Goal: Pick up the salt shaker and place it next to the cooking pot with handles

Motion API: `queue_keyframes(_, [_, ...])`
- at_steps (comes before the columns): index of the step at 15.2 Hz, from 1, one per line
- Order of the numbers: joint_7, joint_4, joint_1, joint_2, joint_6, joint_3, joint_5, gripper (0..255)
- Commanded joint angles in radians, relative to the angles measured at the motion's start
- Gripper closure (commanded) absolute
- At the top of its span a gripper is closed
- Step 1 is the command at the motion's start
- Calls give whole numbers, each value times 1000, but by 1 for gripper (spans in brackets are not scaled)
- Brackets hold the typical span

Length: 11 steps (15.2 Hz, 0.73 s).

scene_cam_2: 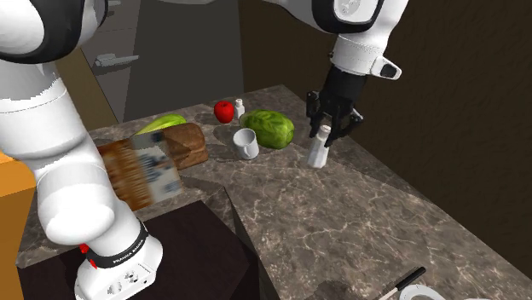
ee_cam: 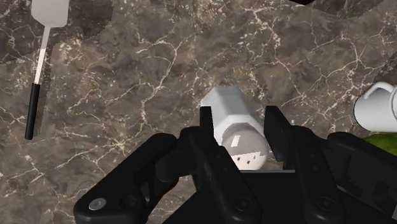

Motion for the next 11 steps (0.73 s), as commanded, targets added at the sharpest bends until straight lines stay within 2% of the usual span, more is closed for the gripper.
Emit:
queue_keyframes(1, [-54, 55, -30, 49, -8, -22, 8, 255])
queue_keyframes(6, [-177, 232, -116, 192, -50, -61, 46, 255])
queue_keyframes(11, [-288, 474, -229, 368, -124, -81, 101, 255])
